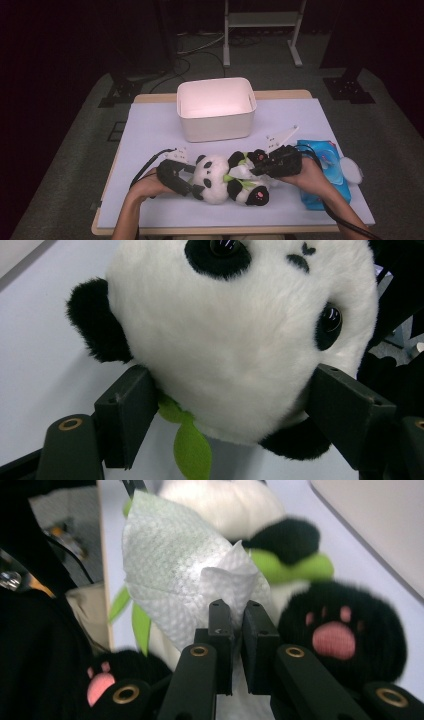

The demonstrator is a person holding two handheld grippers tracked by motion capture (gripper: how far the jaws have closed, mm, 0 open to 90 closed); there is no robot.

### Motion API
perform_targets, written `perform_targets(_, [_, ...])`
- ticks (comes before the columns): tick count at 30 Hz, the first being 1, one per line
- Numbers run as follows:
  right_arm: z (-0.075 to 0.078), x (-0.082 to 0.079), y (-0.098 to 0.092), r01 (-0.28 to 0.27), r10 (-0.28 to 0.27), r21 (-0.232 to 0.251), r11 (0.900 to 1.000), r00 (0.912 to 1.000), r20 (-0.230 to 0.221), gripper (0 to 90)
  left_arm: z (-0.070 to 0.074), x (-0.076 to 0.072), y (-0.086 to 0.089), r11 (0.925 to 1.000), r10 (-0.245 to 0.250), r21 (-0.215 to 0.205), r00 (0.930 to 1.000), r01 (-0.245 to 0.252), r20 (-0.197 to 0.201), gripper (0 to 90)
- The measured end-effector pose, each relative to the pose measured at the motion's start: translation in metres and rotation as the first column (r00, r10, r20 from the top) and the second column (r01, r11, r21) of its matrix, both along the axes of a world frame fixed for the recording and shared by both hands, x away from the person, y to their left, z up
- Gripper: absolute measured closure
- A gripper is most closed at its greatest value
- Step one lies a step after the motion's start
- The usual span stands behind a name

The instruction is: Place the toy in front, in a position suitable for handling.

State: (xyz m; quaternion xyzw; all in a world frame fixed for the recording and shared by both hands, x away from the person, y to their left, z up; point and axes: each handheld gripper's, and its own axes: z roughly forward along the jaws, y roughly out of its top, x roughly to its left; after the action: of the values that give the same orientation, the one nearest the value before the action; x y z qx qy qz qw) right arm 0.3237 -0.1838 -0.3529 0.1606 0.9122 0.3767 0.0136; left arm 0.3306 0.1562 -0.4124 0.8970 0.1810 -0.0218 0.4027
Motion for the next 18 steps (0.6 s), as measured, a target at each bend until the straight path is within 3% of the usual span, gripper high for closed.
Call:
perform_targets(10, [0.006, 0.001, 0.023, -0.040, 0.040, -0.009, 0.999, 0.9991, 0.009, 83.6, 0.002, -0.003, -0.001, 0.9998, 0.000, 0.021, 1.0000, 0.000, 0.010, 20.7])
perform_targets(18, [-0.002, -0.010, 0.002, -0.020, 0.020, 0.016, 1.000, 0.9998, -0.002, 83.7, 0.001, -0.003, 0.000, 0.9999, 0.003, 0.017, 0.9999, -0.003, 0.011, 20.2])
